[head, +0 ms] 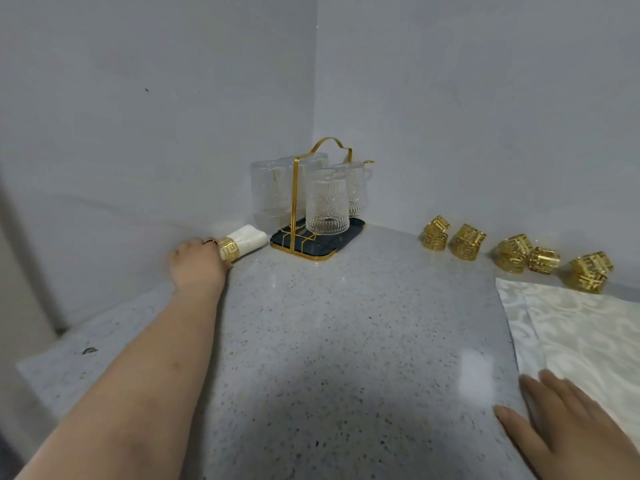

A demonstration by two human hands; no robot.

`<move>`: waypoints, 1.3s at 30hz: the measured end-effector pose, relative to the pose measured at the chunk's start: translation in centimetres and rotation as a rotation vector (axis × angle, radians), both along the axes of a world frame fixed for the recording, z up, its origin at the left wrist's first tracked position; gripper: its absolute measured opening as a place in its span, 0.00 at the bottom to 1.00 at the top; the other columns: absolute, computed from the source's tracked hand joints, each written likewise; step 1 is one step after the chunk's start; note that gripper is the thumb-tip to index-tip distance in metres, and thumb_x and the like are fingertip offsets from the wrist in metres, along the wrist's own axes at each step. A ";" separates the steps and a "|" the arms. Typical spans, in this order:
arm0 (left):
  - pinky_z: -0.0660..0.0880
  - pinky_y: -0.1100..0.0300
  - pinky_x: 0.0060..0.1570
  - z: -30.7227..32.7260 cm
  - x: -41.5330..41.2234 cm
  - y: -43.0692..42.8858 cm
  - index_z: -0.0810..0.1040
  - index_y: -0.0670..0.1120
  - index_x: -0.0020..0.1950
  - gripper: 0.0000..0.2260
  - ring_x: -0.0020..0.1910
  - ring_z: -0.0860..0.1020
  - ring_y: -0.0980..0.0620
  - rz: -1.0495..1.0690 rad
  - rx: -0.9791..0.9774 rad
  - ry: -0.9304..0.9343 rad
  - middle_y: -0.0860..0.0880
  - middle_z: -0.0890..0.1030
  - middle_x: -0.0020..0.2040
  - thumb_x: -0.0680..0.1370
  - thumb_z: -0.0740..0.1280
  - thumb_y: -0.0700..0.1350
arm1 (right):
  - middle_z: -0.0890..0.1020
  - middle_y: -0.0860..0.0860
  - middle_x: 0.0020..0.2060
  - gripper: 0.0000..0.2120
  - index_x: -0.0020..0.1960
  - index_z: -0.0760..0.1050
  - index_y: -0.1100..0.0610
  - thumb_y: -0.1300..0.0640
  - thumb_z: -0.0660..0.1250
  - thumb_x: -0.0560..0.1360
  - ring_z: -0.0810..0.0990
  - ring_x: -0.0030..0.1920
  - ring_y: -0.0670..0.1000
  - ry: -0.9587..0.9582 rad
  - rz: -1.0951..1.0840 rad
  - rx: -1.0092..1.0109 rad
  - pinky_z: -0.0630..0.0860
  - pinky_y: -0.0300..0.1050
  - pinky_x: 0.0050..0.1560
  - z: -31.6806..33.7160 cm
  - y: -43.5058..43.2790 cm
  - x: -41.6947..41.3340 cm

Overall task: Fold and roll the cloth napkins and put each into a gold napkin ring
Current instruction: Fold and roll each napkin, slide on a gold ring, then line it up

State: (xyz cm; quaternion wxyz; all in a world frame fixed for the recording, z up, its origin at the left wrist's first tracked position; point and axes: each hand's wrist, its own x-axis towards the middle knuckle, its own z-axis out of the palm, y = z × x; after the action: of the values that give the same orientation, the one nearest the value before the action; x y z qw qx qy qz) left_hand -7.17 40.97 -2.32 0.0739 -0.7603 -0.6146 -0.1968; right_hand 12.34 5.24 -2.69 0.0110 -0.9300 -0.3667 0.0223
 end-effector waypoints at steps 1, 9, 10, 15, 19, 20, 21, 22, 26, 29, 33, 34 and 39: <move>0.64 0.55 0.57 -0.1 0.0 0.1 0.72 0.41 0.63 0.20 0.61 0.69 0.40 -0.003 0.006 -0.010 0.40 0.74 0.60 0.76 0.65 0.51 | 0.43 0.49 0.75 0.29 0.73 0.40 0.48 0.37 0.41 0.77 0.44 0.75 0.50 -0.010 0.000 0.002 0.46 0.43 0.73 -0.1 0.0 0.0; 0.59 0.53 0.60 -0.4 -0.3 -0.3 0.69 0.40 0.65 0.27 0.61 0.65 0.40 0.022 0.051 -0.056 0.39 0.70 0.61 0.73 0.68 0.54 | 0.44 0.48 0.75 0.29 0.74 0.42 0.48 0.37 0.44 0.77 0.44 0.75 0.49 -0.031 -0.001 0.043 0.46 0.42 0.73 -0.4 -0.3 0.0; 0.58 0.52 0.60 -0.3 -0.3 -0.5 0.68 0.40 0.66 0.28 0.61 0.65 0.40 0.022 0.057 -0.081 0.38 0.70 0.61 0.72 0.69 0.55 | 0.44 0.48 0.75 0.29 0.74 0.42 0.48 0.37 0.43 0.77 0.44 0.75 0.49 -0.029 0.004 0.047 0.46 0.42 0.73 -0.4 -0.3 -0.1; 0.55 0.51 0.64 0.2 -0.7 -2.3 0.63 0.40 0.70 0.33 0.65 0.63 0.40 -0.030 0.055 -0.170 0.39 0.66 0.67 0.72 0.69 0.54 | 0.45 0.49 0.75 0.29 0.74 0.43 0.49 0.38 0.44 0.77 0.44 0.75 0.50 -0.020 0.011 0.066 0.46 0.42 0.73 -0.5 -0.4 0.0; 0.54 0.52 0.67 1.1 -0.5 -5.7 0.62 0.42 0.71 0.31 0.68 0.61 0.42 -0.070 0.027 -0.101 0.42 0.65 0.70 0.74 0.65 0.56 | 0.50 0.51 0.75 0.29 0.73 0.50 0.51 0.38 0.46 0.77 0.48 0.75 0.51 0.004 0.037 0.119 0.48 0.43 0.73 -0.8 -0.9 0.1; 0.56 0.52 0.67 1.3 -0.1 -7.0 0.63 0.42 0.71 0.30 0.68 0.62 0.43 -0.109 0.029 -0.060 0.43 0.66 0.69 0.75 0.63 0.57 | 0.55 0.51 0.74 0.30 0.72 0.53 0.52 0.36 0.45 0.76 0.52 0.74 0.51 0.012 0.042 0.137 0.51 0.43 0.72 -0.8 -1.1 0.2; 0.57 0.53 0.67 1.5 0.3 -8.5 0.63 0.43 0.71 0.29 0.68 0.63 0.44 -0.168 0.029 -0.025 0.45 0.67 0.69 0.76 0.62 0.58 | 0.60 0.52 0.72 0.32 0.70 0.58 0.53 0.34 0.44 0.74 0.56 0.73 0.51 0.009 0.047 0.161 0.55 0.43 0.71 -0.9 -1.2 0.3; 0.59 0.53 0.66 1.7 0.9 -10.1 0.64 0.45 0.71 0.28 0.67 0.65 0.46 -0.240 0.020 -0.006 0.46 0.68 0.69 0.76 0.61 0.58 | 0.65 0.51 0.69 0.32 0.67 0.61 0.53 0.33 0.45 0.73 0.61 0.70 0.51 0.006 0.054 0.195 0.58 0.43 0.68 -0.9 -1.2 0.4; 0.66 0.58 0.61 2.1 2.8 -17.7 0.70 0.50 0.67 0.21 0.63 0.70 0.51 -0.582 -0.119 -0.015 0.51 0.73 0.65 0.77 0.61 0.56 | 0.72 0.53 0.64 0.23 0.67 0.65 0.58 0.46 0.57 0.77 0.68 0.65 0.53 0.148 0.019 0.494 0.64 0.41 0.61 -0.2 -1.8 0.4; 0.67 0.65 0.56 2.0 4.1 -24.1 0.74 0.50 0.63 0.16 0.60 0.72 0.55 -0.828 -0.338 -0.114 0.53 0.75 0.61 0.77 0.63 0.54 | 0.73 0.56 0.63 0.18 0.66 0.68 0.59 0.55 0.59 0.77 0.70 0.64 0.55 0.312 -0.034 0.749 0.66 0.42 0.60 0.1 -2.8 0.1; 0.69 0.66 0.58 1.6 5.8 -32.1 0.79 0.50 0.56 0.12 0.55 0.75 0.59 -1.113 -0.571 -0.249 0.56 0.78 0.53 0.74 0.67 0.50 | 0.73 0.53 0.63 0.16 0.64 0.69 0.58 0.58 0.59 0.77 0.69 0.64 0.53 0.330 -0.014 0.783 0.65 0.41 0.60 0.3 -5.8 0.6; 0.69 0.67 0.58 1.4 6.1 -33.6 0.80 0.50 0.55 0.11 0.54 0.75 0.61 -1.183 -0.604 -0.267 0.59 0.77 0.50 0.74 0.69 0.49 | 0.74 0.52 0.63 0.16 0.64 0.69 0.58 0.58 0.59 0.77 0.70 0.64 0.52 0.344 0.007 0.757 0.65 0.39 0.59 0.4 -6.7 0.7; 0.63 0.77 0.58 0.3 7.6 -38.2 0.80 0.52 0.55 0.13 0.53 0.71 0.72 -1.392 -0.769 -0.224 0.69 0.71 0.51 0.71 0.71 0.48 | 0.74 0.43 0.52 0.08 0.55 0.69 0.49 0.57 0.61 0.76 0.73 0.56 0.44 0.441 0.119 0.632 0.65 0.30 0.47 0.3 -14.3 0.9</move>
State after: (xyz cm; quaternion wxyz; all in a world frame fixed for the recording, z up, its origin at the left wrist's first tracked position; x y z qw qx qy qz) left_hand 0.40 2.73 -2.02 -0.3951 -0.9170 -0.0280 -0.0474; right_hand 13.22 -9.08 -2.37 0.3741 -0.8308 -0.3976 0.1083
